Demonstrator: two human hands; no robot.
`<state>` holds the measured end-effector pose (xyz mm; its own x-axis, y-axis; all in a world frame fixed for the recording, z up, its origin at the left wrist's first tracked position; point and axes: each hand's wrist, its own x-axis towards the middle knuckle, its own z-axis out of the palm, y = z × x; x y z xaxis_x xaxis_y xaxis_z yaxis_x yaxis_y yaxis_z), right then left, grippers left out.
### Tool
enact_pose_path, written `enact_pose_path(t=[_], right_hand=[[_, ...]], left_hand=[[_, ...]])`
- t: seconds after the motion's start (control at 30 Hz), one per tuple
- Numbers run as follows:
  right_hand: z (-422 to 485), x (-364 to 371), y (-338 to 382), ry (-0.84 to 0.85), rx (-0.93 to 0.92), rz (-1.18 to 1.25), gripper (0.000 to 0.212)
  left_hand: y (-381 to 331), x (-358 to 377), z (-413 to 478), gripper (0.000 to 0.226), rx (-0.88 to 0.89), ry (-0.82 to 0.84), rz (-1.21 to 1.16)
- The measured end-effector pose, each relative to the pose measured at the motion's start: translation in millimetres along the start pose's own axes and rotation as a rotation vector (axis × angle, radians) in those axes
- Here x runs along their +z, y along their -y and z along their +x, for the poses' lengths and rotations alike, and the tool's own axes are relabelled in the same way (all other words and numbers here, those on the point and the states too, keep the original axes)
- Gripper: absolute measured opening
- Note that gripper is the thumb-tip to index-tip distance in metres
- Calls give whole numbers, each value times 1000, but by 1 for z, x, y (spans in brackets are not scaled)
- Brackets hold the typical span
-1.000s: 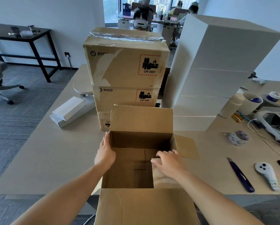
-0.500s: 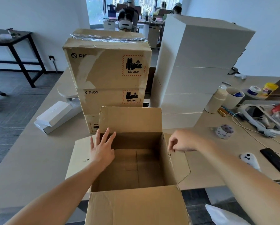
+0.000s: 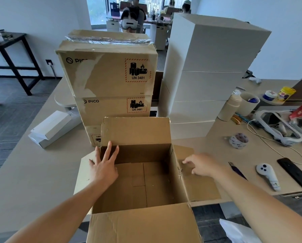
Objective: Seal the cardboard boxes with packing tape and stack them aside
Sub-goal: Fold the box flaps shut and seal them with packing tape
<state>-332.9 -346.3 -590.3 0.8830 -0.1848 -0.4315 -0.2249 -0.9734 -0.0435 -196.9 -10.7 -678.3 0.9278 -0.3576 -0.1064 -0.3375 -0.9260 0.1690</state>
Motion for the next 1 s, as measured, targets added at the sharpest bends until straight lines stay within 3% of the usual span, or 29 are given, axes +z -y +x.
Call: enact_pose_path(t=[0.07,0.13,0.2,0.3,0.63,0.8,1.0], right_hand=[[0,20,5,-132,-18,0,76],[3,39,16,-236,11,209,83],[5,51,36,-252,135,579,71],[13,66,70,-321,245,814,51],[14,74,70,-332,388,752,76],[8,77,71,-368,376,780,72],[19,71,71,-398,391,777,67]], left_hand=[[-1,1,0,81,1,7,20],[-1,2,1,84,-3,5,5],[-1,2,1,88,-6,-21,-61],[0,-1,2,93,-30,-40,-177],[1,-8,6,88,-41,-52,-342],[4,-19,22,71,-27,-43,-393],[12,-24,52,71,20,34,-435]])
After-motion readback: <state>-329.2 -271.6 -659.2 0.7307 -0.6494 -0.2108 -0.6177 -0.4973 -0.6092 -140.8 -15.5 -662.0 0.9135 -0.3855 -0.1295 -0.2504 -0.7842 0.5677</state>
